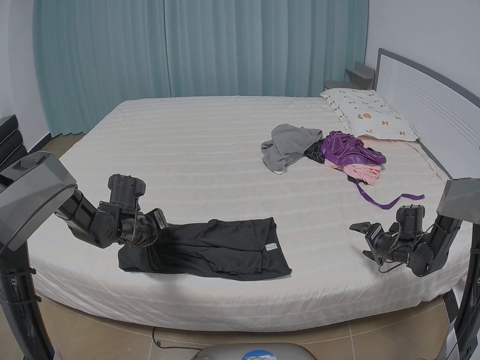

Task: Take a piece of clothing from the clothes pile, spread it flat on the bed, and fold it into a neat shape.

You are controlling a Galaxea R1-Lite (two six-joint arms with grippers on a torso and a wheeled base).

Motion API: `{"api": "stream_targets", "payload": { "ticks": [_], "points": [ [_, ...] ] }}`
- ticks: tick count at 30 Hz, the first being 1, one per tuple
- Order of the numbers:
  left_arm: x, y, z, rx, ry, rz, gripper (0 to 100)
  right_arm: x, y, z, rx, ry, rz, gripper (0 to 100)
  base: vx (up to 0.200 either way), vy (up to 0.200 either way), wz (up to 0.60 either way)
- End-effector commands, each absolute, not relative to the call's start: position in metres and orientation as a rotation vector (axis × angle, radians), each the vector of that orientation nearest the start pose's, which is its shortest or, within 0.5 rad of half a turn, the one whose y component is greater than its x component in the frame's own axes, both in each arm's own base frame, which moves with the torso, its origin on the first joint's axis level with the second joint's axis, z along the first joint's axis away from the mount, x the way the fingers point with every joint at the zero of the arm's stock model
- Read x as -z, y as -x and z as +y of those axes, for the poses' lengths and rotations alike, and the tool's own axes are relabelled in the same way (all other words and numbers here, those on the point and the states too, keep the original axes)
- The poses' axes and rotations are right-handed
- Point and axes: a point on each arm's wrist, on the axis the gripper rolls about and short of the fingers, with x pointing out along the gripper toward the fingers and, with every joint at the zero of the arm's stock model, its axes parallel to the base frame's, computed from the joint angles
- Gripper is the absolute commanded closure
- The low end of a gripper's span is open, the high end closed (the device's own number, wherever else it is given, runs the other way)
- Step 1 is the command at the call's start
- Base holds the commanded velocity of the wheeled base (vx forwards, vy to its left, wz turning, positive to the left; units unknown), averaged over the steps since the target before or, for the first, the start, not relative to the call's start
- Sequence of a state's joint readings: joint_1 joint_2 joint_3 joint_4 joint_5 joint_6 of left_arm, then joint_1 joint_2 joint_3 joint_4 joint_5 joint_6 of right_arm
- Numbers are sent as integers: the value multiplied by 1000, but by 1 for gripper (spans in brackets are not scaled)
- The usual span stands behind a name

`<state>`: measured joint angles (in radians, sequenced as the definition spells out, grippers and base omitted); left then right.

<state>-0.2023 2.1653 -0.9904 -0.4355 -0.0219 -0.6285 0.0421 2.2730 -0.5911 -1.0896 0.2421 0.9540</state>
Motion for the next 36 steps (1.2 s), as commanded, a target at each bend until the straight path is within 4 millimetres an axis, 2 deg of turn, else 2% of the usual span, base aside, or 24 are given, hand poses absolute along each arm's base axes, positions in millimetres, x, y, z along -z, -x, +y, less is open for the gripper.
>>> {"api": "stream_targets", "payload": {
  "ticks": [1,6,17,19,23,26,33,34,36],
  "points": [
    [-59,-376,-92,14,521,756,100,11,-333,21,25,-976,687,0,0,-200,0],
    [-61,-378,-97,22,515,766,100,11,-333,22,23,-974,687,0,0,-200,0],
    [-55,-377,-135,97,474,813,100,13,-333,22,26,-974,693,0,0,-200,0],
    [-52,-376,-142,110,466,820,100,13,-333,22,25,-974,694,0,0,0,0],
    [-40,-387,-149,44,427,791,100,14,-332,23,26,-973,699,0,0,0,0],
    [-19,-399,-154,-41,384,776,100,15,-332,23,27,-973,701,0,0,0,0],
    [-5,-399,-159,-43,365,812,100,15,-332,25,21,-970,704,0,0,0,0],
    [-7,-400,-159,-42,370,805,0,16,-332,25,21,-969,706,0,0,0,0],
    [-10,-402,-160,-39,380,791,0,16,-332,26,19,-968,709,0,0,0,0]
  ]
}}
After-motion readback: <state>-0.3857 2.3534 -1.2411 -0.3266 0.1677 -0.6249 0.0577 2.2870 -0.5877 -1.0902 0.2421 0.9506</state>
